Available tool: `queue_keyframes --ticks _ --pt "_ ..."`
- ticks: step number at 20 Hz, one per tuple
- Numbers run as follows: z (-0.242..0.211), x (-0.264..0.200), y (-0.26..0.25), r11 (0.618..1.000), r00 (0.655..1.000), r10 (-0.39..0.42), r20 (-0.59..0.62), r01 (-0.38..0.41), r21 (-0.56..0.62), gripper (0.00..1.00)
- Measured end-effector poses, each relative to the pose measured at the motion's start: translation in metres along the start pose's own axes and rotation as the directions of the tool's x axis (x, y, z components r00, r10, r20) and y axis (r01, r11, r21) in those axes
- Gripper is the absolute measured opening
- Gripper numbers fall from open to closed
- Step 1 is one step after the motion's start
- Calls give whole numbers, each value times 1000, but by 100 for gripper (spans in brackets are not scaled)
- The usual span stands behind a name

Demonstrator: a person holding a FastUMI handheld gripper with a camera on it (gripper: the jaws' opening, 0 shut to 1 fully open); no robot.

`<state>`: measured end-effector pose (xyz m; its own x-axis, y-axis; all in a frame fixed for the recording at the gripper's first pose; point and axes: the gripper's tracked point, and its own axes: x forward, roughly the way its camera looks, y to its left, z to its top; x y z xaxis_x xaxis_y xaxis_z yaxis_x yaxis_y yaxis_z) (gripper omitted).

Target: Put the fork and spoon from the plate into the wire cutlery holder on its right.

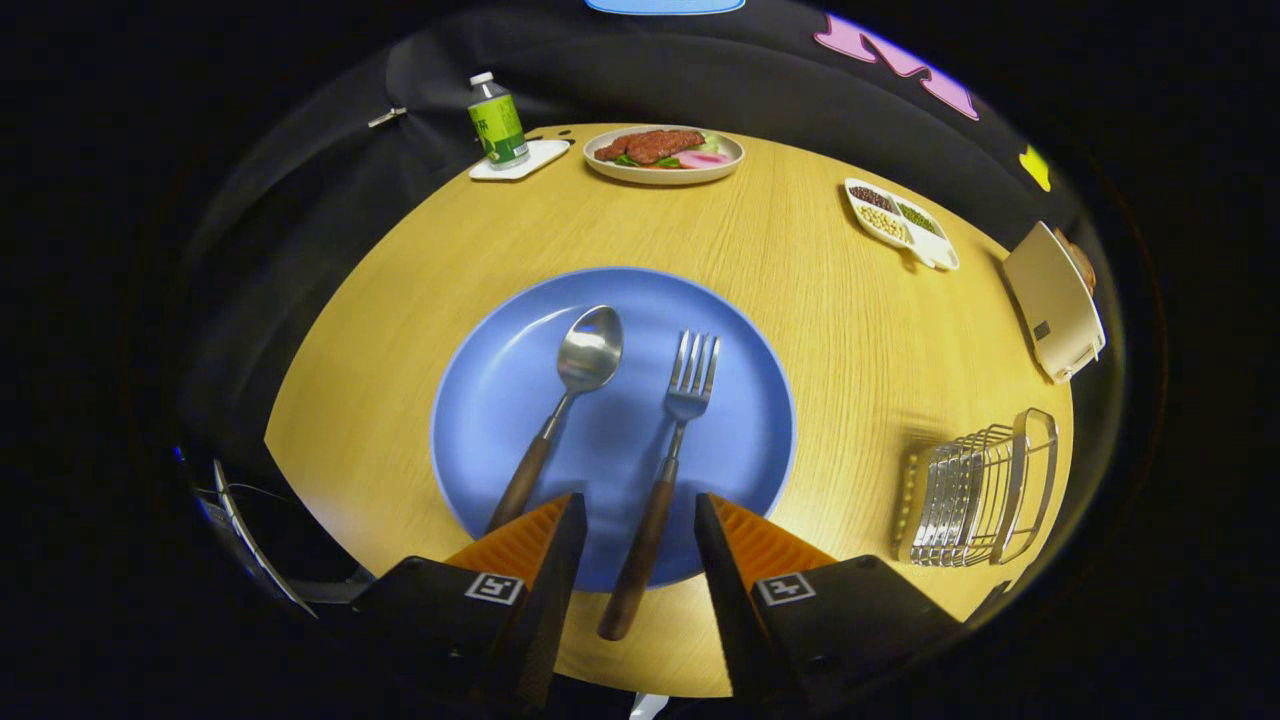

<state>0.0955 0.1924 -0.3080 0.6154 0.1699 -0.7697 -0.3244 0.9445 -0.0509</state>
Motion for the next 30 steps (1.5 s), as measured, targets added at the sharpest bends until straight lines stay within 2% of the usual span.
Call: queue_keyframes --ticks 3,6,9,14,19,24,30 --pt "1 8 -2 999 1000 -12 -26 13 51 46" --pt "2 13 -9 998 998 -28 -49 31 57 35" --pt "2 11 -13 996 997 -49 -51 53 66 15" --pt "6 2 -8 990 995 85 -58 -78 116 8" --pt "22 -35 -20 987 991 130 6 -130 91 8" --pt "7 -86 -47 987 989 149 7 -149 64 8" --pt "-12 -139 -114 994 994 104 -26 -103 22 8"
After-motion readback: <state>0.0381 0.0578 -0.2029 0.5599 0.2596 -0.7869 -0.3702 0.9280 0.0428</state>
